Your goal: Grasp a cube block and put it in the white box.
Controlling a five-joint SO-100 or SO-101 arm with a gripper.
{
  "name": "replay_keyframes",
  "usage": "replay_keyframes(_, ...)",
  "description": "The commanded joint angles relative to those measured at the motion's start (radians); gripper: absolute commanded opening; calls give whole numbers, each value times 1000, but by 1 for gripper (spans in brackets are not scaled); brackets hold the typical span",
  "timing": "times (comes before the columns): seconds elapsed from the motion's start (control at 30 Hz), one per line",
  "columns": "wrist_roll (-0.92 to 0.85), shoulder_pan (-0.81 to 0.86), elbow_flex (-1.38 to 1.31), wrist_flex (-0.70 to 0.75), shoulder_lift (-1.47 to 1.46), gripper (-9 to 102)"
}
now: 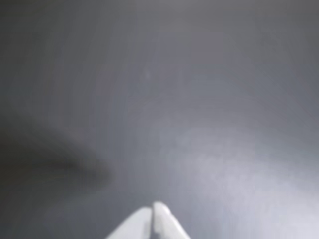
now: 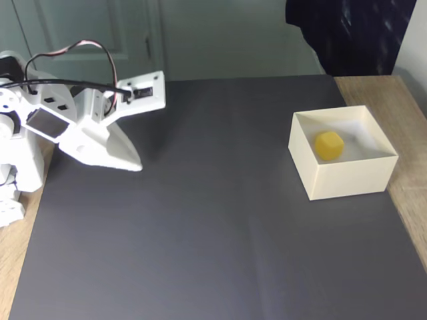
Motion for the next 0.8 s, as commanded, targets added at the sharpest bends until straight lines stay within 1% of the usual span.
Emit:
replay_keyframes(0.0, -17, -8, -5, 77, 6, 0)
replay_keyframes(0.2, -23, -15, -5, 186, 6, 0)
replay_keyframes(0.5, -37, -23, -5, 273, 6, 0)
replay_keyframes(0.77, -104, -6, -5, 285, 8, 0)
